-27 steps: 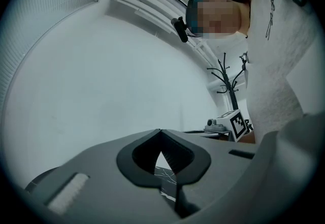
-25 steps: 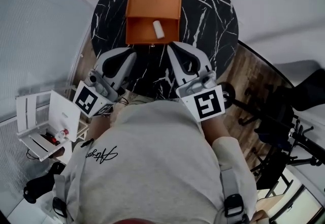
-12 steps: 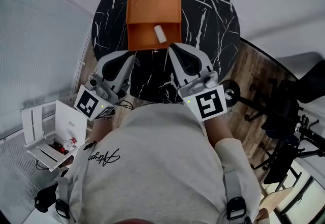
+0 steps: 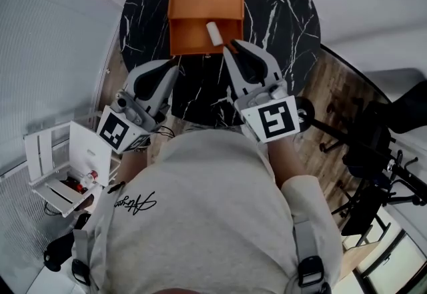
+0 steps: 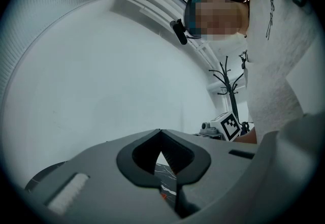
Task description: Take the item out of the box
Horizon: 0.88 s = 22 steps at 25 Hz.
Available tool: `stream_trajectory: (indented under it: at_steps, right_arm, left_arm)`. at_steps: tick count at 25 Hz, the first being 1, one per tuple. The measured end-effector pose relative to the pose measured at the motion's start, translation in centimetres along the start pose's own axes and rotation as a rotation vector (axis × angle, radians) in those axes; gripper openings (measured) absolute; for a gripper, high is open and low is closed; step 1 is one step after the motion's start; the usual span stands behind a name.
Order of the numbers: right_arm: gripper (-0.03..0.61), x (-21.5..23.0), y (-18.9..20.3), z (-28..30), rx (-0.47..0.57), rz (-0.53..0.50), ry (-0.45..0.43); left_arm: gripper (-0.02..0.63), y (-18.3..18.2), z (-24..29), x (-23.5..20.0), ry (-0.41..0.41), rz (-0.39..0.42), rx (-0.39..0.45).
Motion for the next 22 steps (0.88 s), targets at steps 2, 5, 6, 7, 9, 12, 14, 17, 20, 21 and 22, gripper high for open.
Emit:
stream_trajectory:
  at_steps: [2, 5, 6, 7, 9, 12, 14, 17, 20, 21, 22]
  right_arm:
    - [0.076, 0.2, 0.8, 0.6, -0.033, 0.003, 0.001]
    - [0.084, 0.0, 1.6, 1.1, -0.064, 0.014, -0.012]
    - [0.084, 0.1, 1.8, 1.3, -0.069, 0.011, -0.014]
    - [0.086, 0.2, 1.9, 1.7, -0.07, 0.007, -0.01]
    - [0.091, 0.8, 2.4, 2.6, -0.077, -0.005, 0.008]
    - [0.104, 1.2, 3.9, 3.5, -0.129, 0.012, 0.015]
    - [0.111, 1.4, 4.7, 4.0, -0.156, 0.046, 0.005]
    - [0.122, 1.5, 5.9, 5.1, -0.218, 0.084, -0.011]
    - [0.126, 1.6, 7.0, 6.2, -0.27, 0.09, -0.015]
    - [0.126, 1.7, 7.3, 6.5, -0.279, 0.096, -0.017]
    - [0.126, 1.7, 7.7, 6.8, -0.286, 0.105, -0.019]
  left_arm:
    - [0.002, 0.2, -0.4, -0.1, -0.009, 0.006, -0.003]
    - [0.002, 0.6, -1.0, 0.1, -0.027, -0.002, -0.01]
    - [0.002, 0.6, -1.2, 0.2, -0.031, -0.005, -0.011]
    - [0.002, 0.7, -1.3, 0.2, -0.033, -0.006, -0.011]
    - [0.002, 0.7, -1.5, 0.1, -0.037, -0.003, -0.01]
    - [0.002, 0.7, -1.9, 0.3, -0.047, -0.004, -0.012]
    - [0.002, 0.8, -2.2, 0.3, -0.056, -0.007, -0.013]
    - [0.002, 0.9, -2.7, 0.1, -0.067, -0.014, -0.019]
    - [0.002, 0.8, -2.7, 0.1, -0.076, -0.021, -0.024]
    - [0.003, 0.8, -2.7, 0.0, -0.079, -0.022, -0.027]
    - [0.002, 0.9, -2.9, -0.1, -0.082, -0.018, -0.029]
Point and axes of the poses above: the fingertips, and each gripper's own axes: z forward along the fingers, x to its right, y out of its underside, the point moved 2 cm from there along -z, backward along the fingers, and after that the axes turned 5 degrees about y, right-handed, at the moved point
